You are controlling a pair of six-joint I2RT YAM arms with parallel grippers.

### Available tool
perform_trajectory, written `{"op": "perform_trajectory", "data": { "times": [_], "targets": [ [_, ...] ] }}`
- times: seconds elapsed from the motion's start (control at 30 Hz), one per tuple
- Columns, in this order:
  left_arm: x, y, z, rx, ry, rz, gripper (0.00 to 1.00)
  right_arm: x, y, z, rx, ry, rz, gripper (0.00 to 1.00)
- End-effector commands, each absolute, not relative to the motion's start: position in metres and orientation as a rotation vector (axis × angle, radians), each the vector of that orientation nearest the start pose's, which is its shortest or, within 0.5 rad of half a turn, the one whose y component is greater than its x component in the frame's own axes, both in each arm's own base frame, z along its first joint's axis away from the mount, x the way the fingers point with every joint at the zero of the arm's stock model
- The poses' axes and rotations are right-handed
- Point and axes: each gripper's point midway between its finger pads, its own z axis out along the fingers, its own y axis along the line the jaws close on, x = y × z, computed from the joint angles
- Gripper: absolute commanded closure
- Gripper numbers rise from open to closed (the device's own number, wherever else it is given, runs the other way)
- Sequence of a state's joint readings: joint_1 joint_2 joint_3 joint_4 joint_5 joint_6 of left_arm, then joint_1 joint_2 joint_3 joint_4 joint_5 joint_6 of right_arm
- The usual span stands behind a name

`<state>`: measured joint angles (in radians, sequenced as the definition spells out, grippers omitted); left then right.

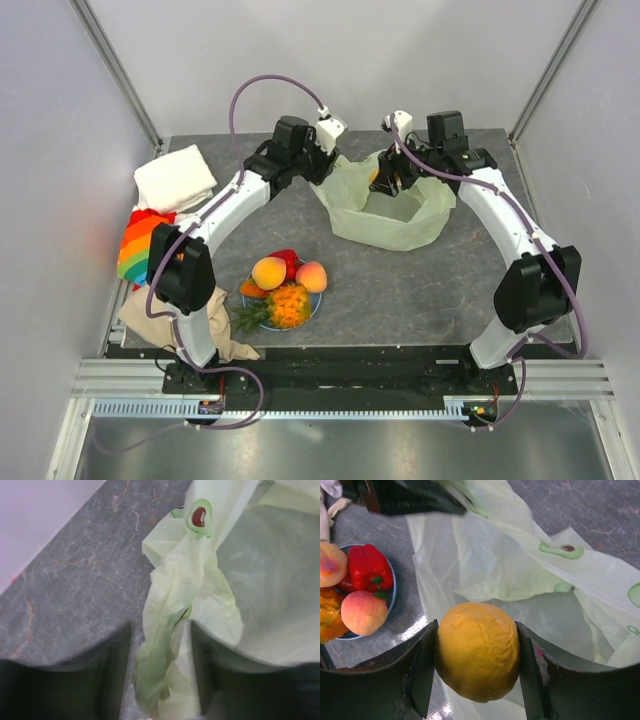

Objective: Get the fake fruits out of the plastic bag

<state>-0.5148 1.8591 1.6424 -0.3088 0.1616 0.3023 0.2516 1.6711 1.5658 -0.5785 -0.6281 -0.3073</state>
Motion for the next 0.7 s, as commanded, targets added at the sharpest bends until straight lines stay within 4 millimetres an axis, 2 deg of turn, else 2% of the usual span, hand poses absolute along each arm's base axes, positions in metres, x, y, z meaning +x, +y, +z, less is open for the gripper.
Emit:
{"op": "perform_trajectory", "data": {
  "times": [0.0,0.03,0.07,0.1,0.13,0.17,0.2,0.23,0.27,0.3,0.33,0.37,0.4,0.43,0.47,0.5,0.53,0.6,0.63,0.67],
  "targets": [
    [0.478,-0.262,0.259,0.757,1.91,-0.308,0.29,0.37,0.23,0.275,-1.035,1.839,0.733,0.34],
    [0.479,-0.249,0.264,0.73,1.921,-0.315,0.16,0.363,0.236,0.277,-1.056,1.827,0.739,0.34],
    [0.467,-0.244,0.282,0.722,1.892,-0.365,0.11,0.353,0.249,0.275,-1.095,1.817,0.763,0.34],
    [0.462,-0.238,0.288,0.72,1.884,-0.381,0.03,0.348,0.256,0.275,-1.114,1.807,0.773,0.34],
    [0.457,-0.227,0.297,0.701,1.875,-0.381,0.01,0.342,0.263,0.274,-1.137,1.799,0.78,0.34],
    [0.448,-0.221,0.292,0.706,1.888,-0.39,0.01,0.332,0.278,0.275,-1.179,1.774,0.796,0.34],
    [0.433,-0.211,0.316,0.69,1.844,-0.385,0.01,0.328,0.284,0.275,-1.196,1.764,0.805,0.33],
    [0.424,-0.2,0.319,0.679,1.853,-0.382,0.01,0.325,0.293,0.27,-1.218,1.769,0.824,0.33],
    [0.411,-0.195,0.31,0.684,1.879,-0.391,0.01,0.314,0.308,0.271,-1.258,1.753,0.849,0.33],
    [0.389,-0.187,0.334,0.681,1.828,-0.393,0.01,0.309,0.317,0.267,-1.278,1.755,0.865,0.33],
    [0.378,-0.181,0.336,0.683,1.824,-0.393,0.01,0.306,0.325,0.257,-1.271,1.798,0.888,0.33],
    [0.36,-0.176,0.324,0.695,1.859,-0.404,0.01,0.302,0.336,0.252,-1.264,1.808,0.922,0.33],
    [0.348,-0.171,0.327,0.692,1.854,-0.402,0.01,0.298,0.343,0.247,-1.251,1.838,0.967,0.33],
    [0.325,-0.163,0.347,0.691,1.788,-0.393,0.01,0.293,0.349,0.236,-1.26,1.868,0.997,0.33],
    [0.314,-0.157,0.333,0.699,1.811,-0.388,0.01,0.278,0.362,0.229,-1.318,1.853,1.009,0.33],
    [0.305,-0.152,0.334,0.695,1.799,-0.377,0.01,0.272,0.369,0.22,-1.355,1.851,1.011,0.32],
    [0.292,-0.138,0.346,0.673,1.757,-0.348,0.01,0.266,0.374,0.215,-1.374,1.853,1.019,0.32],
    [0.283,-0.122,0.335,0.635,1.794,-0.343,0.01,0.257,0.39,0.204,-1.392,1.875,1.055,0.32],
    [0.283,-0.105,0.335,0.563,1.813,-0.322,0.01,0.255,0.395,0.203,-1.374,1.893,1.076,0.32],
    [0.281,-0.099,0.338,0.544,1.813,-0.314,0.02,0.25,0.401,0.202,-1.388,1.884,1.086,0.32]
  ]
}}
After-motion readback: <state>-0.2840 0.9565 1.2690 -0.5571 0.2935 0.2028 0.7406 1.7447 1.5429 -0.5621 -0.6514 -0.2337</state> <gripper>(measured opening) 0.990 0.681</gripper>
